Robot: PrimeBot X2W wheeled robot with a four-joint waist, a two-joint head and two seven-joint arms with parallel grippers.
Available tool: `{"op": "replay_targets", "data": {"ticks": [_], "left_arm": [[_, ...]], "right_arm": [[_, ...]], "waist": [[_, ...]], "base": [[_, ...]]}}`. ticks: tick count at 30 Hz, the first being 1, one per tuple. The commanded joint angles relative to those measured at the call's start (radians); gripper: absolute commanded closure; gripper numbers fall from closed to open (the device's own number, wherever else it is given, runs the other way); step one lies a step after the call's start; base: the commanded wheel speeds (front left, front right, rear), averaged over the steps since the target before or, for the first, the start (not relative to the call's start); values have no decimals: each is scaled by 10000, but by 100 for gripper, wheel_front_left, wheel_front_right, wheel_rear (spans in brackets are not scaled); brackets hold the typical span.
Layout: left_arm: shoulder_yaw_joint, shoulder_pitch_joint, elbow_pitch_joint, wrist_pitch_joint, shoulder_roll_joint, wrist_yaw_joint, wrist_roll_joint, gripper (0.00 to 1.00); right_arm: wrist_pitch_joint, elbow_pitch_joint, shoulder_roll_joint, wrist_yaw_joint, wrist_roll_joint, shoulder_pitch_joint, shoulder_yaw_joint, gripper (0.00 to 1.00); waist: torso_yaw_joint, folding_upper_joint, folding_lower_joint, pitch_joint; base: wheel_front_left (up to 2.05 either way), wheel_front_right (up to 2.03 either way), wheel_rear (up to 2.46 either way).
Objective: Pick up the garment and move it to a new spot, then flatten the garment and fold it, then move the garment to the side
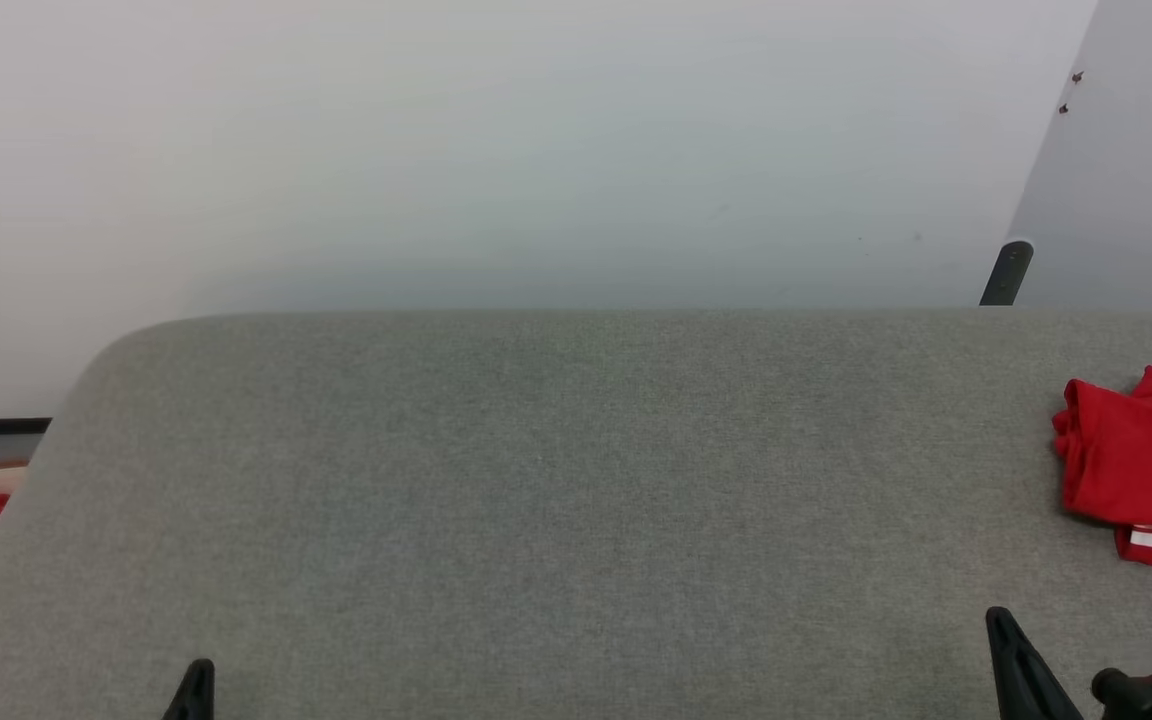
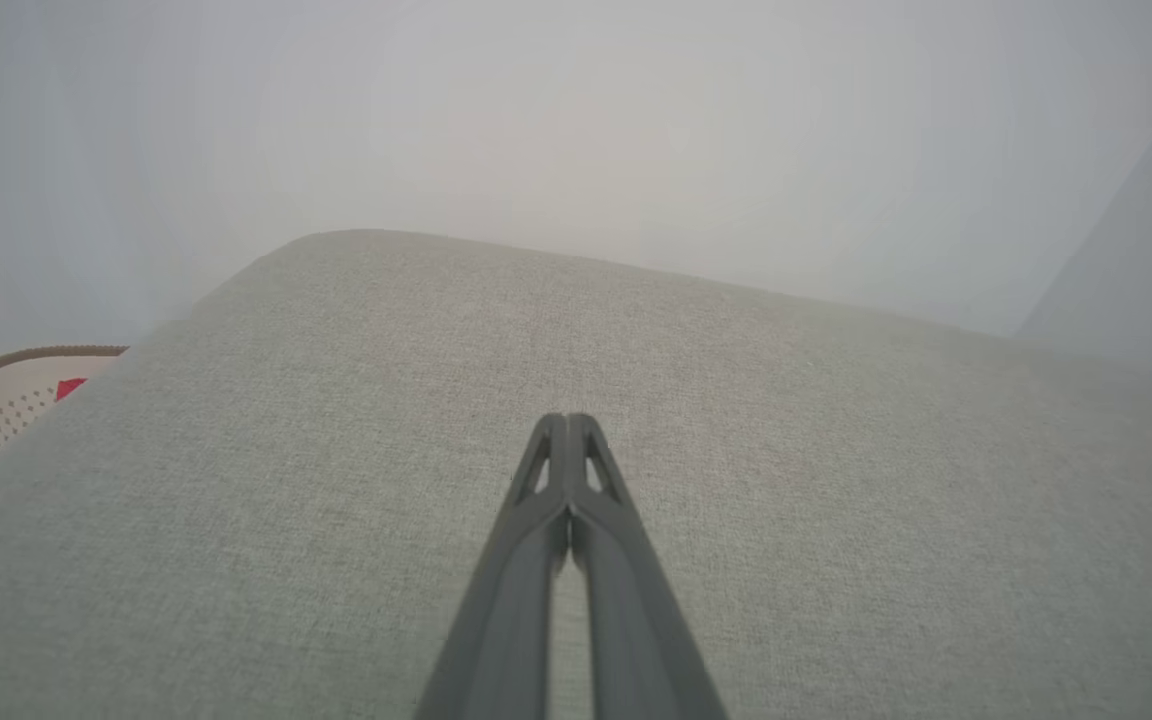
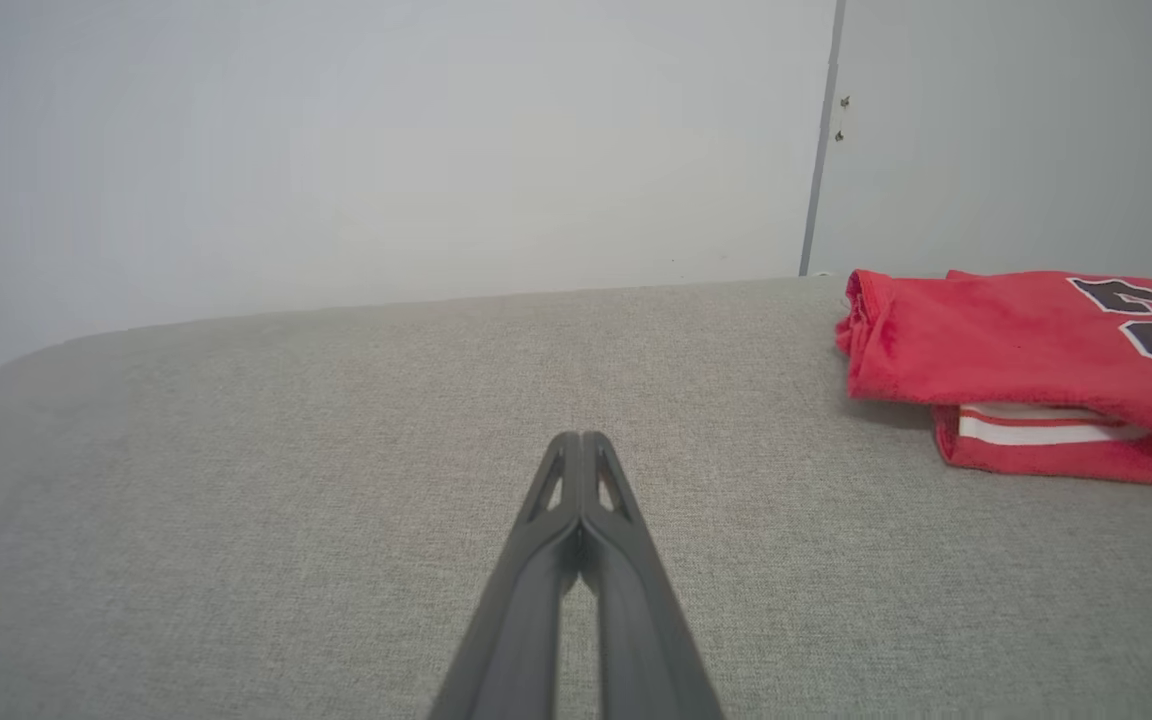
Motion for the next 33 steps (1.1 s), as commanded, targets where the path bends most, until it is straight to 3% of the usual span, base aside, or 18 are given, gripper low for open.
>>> {"op": "replay_targets", "data": {"ticks": [1,33], "left_arm": [[89,-285,-113,78,64,-3,-396,100],[238,-1359,143,1375,-759,-16,-4796,100]], "right_arm": [[87,-141,0,0,479,-298,-71,100],[1330,-137,127,-3,5755,-950,-358,100]], "waist": [[0,0,0,11],[-25,0,0,256]], "base": [[0,0,0],[0,0,0]]}}
